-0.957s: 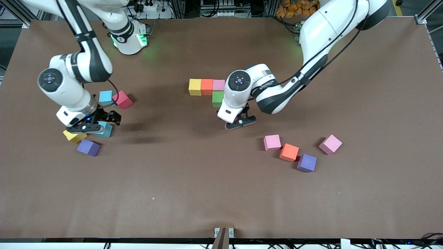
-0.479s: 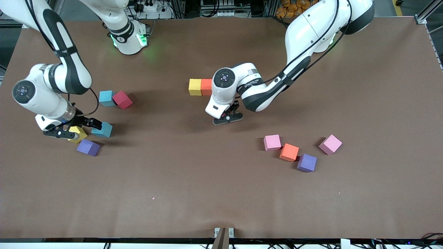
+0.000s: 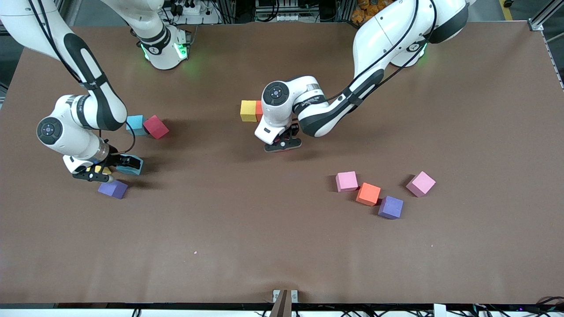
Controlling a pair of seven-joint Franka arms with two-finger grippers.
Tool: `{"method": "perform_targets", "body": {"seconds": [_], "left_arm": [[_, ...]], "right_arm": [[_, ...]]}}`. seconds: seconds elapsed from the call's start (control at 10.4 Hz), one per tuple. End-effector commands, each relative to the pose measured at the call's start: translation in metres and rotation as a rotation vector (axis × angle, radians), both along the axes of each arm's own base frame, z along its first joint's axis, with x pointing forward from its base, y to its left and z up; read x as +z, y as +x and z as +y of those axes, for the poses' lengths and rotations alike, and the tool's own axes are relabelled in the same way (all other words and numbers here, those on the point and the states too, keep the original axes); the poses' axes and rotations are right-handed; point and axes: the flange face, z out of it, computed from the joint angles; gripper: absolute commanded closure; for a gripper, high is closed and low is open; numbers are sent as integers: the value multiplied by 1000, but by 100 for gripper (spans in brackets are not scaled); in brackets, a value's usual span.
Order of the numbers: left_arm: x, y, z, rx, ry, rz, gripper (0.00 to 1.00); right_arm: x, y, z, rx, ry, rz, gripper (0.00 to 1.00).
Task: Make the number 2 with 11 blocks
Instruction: 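Grasp the cyan cube with the right gripper while the left gripper carries red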
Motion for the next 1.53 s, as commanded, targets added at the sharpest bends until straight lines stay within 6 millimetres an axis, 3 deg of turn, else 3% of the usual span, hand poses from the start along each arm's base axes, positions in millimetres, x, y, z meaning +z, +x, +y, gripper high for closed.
{"method": "perform_targets", "body": {"seconds": [0.0, 0.38, 0.57, 0.67, 0.77, 0.86, 0.96, 1.24, 1.44], "left_arm": [[1, 2, -1, -17, 8, -3, 82], [-3, -5, -7, -25, 1, 2, 80], [-5, -9, -10, -31, 1, 5, 78], [-6, -7, -9, -27, 2, 8, 50], [-5, -5, -7, -24, 3, 7, 1], [-1, 1, -4, -9, -5, 6, 0], [9, 10, 1, 8, -12, -5, 0], [58, 49, 28, 146, -28, -60, 0], [82, 85, 77, 244, 26, -59, 0]], "right_arm": [[-12, -2, -8, -28, 19, 19, 0], [-17, -3, -4, -24, 23, 29, 34], [10, 2, 10, 9, 19, 3, 52], [15, 4, 24, 35, 25, -2, 54], [21, 7, 33, 79, 22, -15, 58], [28, 11, 38, 106, 22, -31, 60], [37, 17, 59, 140, 30, -49, 60], [65, 21, 106, 282, 41, -89, 61], [94, 23, 146, 455, 44, -145, 63]]}}
